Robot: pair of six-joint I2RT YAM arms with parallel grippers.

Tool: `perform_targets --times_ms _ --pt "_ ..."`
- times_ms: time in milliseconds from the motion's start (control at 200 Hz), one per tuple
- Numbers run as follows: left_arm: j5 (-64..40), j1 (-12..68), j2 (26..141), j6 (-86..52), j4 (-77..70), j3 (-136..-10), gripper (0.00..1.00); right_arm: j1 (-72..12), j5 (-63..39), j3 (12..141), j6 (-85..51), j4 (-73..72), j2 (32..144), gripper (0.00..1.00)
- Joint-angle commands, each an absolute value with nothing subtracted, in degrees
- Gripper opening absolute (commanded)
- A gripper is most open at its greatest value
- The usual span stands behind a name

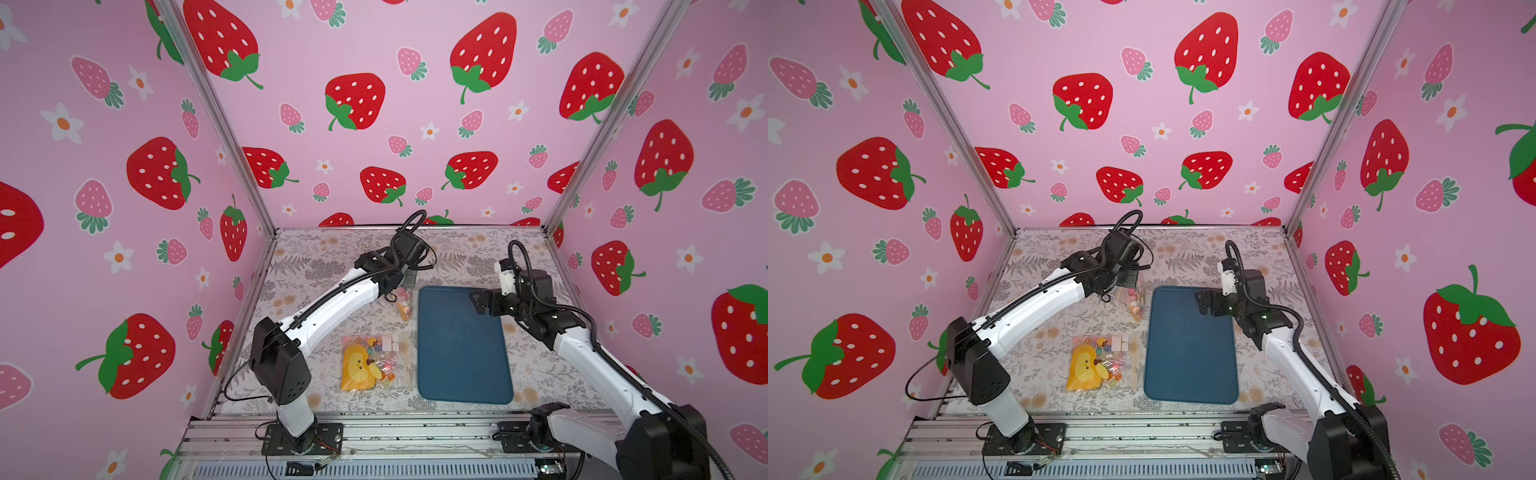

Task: Pour candies out of the ziploc bag
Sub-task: Adjust the ziploc bag at the center of the board.

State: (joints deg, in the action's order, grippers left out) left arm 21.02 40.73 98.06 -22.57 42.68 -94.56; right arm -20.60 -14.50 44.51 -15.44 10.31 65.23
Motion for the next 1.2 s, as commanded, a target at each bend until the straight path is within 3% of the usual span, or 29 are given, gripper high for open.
perform_targets --times_ms 0,350,680,981,1016,1196 --pt "23.66 39.65 95.39 -22.53 42.55 -92.71 0.0 -22.93 -17.36 46.61 -12.17 7.94 66.82 1.0" --pt "16.86 36.48 94.35 -24.92 35.69 -84.74 0.0 -27.98 -16.96 45.27 -7.6 1.43 69.93 1.0" --pt "9.06 36.8 97.73 -27.87 33.2 -89.05 0.0 -30.15 -16.35 45.01 -7.4 -2.3 73.77 0.99" --pt "8.78 38.94 99.4 -27.3 35.04 -93.82 0.0 -31.09 -18.06 41.12 -4.15 -9.26 73.7 1.0" --pt "9.19 38.98 99.33 -27.05 35.16 -93.47 0.04 -31.19 -18.59 40.24 -3.39 -11.02 73.82 1.0" --pt "10.28 38.0 97.56 -25.62 33.86 -89.09 0.44 -32.44 -20.57 38.64 2.84 -16.08 76.43 1.0"
